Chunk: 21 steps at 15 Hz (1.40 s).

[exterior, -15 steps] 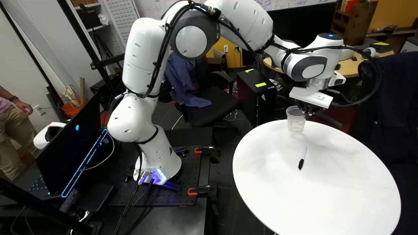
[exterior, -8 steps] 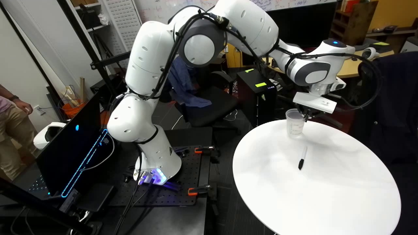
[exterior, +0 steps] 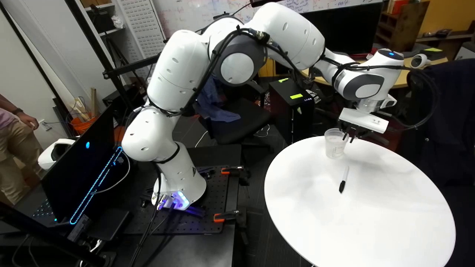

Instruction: Move the cup to the left

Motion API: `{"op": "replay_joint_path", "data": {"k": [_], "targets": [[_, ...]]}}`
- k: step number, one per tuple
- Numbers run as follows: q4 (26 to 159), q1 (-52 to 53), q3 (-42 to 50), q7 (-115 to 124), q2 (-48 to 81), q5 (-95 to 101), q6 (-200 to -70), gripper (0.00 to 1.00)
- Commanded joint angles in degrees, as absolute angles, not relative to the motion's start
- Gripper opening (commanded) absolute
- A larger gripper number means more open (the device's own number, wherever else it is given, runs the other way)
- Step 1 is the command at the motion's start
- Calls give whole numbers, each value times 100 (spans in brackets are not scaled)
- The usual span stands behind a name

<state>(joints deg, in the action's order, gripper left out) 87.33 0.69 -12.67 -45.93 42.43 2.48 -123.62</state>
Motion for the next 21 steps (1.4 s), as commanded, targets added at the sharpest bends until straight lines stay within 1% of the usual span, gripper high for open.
{"op": "replay_joint_path", "data": {"k": [1, 5, 6, 7, 11, 21], "targets": [[8227, 128, -1245, -4661, 4457, 187, -11903, 59], [8009, 168, -1200, -4392, 4463, 122, -11421, 90], [8029, 178, -1188, -4310, 4410, 117, -11321, 96], [8030, 176, -1190, -4233, 4371, 103, -11217, 100], [8174, 204, -1150, -3677, 4115, 84, -10991, 100], [8969, 69, -911, -2146, 3172, 30, -11513, 100]]}}
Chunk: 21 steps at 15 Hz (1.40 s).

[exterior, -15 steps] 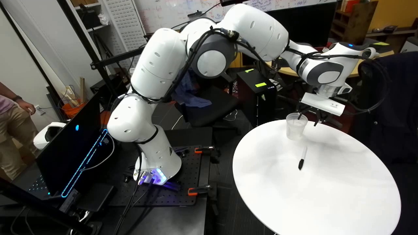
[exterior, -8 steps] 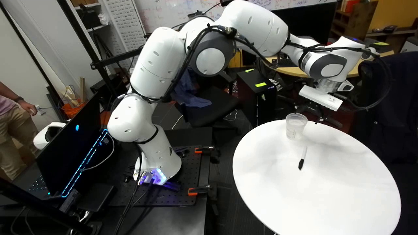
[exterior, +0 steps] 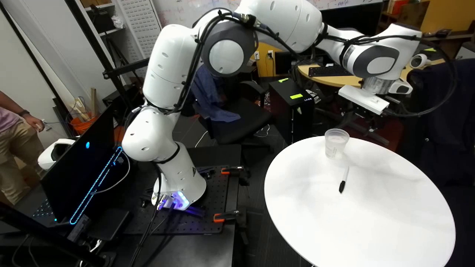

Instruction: Move the cup to the left

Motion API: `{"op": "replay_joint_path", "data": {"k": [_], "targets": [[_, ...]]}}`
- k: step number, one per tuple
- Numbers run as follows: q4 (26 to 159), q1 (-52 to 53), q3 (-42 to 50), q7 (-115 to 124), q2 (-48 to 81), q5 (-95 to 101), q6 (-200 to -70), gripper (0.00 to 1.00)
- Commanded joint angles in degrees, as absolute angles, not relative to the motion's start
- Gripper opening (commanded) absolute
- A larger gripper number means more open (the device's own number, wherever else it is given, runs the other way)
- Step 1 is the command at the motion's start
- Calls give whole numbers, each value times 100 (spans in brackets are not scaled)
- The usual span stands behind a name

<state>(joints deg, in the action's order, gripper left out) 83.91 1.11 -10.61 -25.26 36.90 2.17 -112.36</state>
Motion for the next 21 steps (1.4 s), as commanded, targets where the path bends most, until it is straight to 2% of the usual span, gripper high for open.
{"op": "replay_joint_path", "data": {"k": [1, 11, 21], "targets": [[9083, 35, -864, -2018, 3052, -11, -11596, 100], [9981, -148, -307, -869, 2351, -210, -12880, 100], [9738, -149, -252, -770, 2563, -136, -12832, 100]]}}
